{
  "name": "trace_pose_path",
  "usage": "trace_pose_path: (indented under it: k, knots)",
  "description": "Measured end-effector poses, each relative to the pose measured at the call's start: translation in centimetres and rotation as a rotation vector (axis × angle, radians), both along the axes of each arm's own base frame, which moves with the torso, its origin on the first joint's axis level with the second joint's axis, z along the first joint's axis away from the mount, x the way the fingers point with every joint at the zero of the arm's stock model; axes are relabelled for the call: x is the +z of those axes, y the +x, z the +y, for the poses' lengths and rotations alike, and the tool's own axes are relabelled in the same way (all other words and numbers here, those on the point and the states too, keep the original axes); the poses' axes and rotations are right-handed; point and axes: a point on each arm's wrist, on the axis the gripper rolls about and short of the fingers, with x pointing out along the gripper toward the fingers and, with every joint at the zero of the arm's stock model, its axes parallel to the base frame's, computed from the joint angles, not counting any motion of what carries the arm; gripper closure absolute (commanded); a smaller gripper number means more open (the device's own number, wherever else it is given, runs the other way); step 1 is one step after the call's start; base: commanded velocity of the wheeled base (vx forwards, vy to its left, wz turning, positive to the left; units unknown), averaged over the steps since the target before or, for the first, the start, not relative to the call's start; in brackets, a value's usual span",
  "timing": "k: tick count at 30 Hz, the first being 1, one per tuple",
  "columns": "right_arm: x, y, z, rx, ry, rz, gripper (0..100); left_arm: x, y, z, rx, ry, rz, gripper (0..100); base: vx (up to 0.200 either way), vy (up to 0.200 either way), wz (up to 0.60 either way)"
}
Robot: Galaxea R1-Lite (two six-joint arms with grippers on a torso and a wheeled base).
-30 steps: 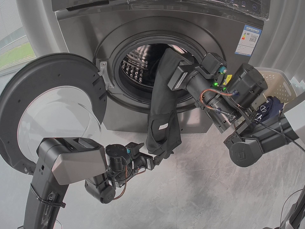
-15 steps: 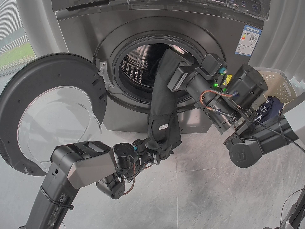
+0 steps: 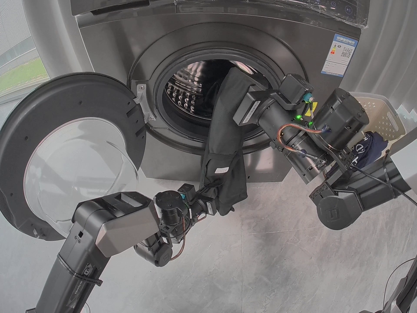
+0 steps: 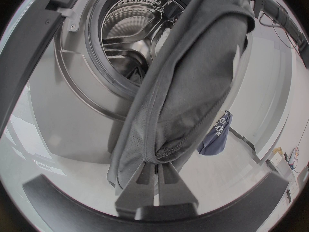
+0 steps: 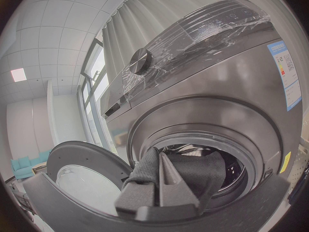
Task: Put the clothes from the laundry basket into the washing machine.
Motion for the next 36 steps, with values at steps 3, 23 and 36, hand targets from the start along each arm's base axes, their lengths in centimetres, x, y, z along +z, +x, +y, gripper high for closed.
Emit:
trace_pose_path:
  k: [3,23,36]
  knots:
    - [0.0,0.0,-0.5,-0.010,-0.003,0.003,100,1.1,-0.2,0.6,0.012,-0.004,-0.003,100,0.000,0.000,0.00]
    - [-2.9,-0.7,-7.3,-0.182,-0.066,0.156,100,15.6,-8.8,7.4,0.002,-0.062,-0.095,100,0.000,0.000,0.00]
    - [-6.3,-2.3,-9.8,-0.220,-0.141,0.285,100,21.8,-13.6,9.0,-0.160,-0.172,-0.214,100,0.000,0.000,0.00]
